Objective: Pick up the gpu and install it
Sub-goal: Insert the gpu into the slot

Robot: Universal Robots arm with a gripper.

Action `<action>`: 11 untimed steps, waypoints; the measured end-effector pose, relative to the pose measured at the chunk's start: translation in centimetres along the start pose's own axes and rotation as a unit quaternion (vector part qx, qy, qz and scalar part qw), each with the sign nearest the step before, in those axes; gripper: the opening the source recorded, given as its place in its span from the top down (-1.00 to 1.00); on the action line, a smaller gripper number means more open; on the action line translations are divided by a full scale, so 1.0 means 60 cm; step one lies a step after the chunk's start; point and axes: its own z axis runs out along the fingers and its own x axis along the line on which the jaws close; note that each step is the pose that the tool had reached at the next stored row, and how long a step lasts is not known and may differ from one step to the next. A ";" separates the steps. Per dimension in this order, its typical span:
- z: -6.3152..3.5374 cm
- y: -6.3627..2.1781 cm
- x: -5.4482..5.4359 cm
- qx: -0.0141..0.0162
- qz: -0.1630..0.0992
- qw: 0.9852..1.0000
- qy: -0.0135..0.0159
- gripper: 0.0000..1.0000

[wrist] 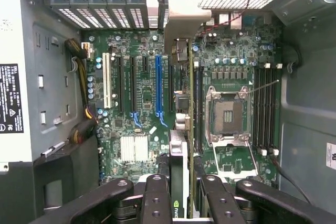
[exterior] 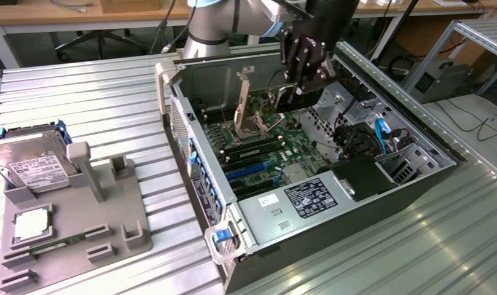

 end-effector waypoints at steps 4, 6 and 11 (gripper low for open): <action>0.010 0.000 0.000 0.000 0.000 1.000 0.000 0.45; 0.018 0.001 0.001 -0.001 0.000 1.000 0.000 0.45; 0.033 0.001 0.001 -0.001 0.000 1.000 0.000 0.45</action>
